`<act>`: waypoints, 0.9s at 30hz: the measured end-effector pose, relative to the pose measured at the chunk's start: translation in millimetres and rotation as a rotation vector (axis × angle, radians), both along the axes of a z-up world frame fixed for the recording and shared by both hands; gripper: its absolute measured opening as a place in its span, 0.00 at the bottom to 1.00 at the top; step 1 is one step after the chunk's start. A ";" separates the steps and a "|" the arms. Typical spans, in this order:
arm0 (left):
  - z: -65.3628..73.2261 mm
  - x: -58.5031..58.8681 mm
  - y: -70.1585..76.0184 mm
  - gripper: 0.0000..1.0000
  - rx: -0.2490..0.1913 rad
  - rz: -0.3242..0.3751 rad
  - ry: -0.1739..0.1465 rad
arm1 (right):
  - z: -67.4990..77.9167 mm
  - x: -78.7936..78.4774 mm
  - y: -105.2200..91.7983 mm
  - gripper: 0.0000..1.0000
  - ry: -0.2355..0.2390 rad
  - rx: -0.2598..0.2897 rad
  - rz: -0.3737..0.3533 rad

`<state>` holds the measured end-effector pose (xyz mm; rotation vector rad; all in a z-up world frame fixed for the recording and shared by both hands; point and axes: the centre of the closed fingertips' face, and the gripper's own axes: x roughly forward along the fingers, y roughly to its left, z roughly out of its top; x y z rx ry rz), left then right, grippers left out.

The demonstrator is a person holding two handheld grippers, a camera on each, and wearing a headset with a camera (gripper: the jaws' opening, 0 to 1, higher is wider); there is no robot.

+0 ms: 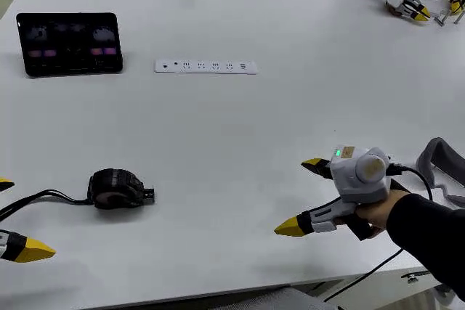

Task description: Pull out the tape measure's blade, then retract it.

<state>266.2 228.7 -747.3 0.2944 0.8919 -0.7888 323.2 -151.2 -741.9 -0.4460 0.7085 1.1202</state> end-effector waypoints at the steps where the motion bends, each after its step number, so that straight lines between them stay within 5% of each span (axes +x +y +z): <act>1: 0.0 1.2 -1.2 0.99 0.009 -0.013 0.000 | -0.8 0.6 2.4 0.99 0.003 -0.003 0.007; 27: 3.6 39.2 -65.0 0.94 0.103 -0.326 -0.032 | -5.2 6.3 88.3 0.99 0.012 0.013 0.185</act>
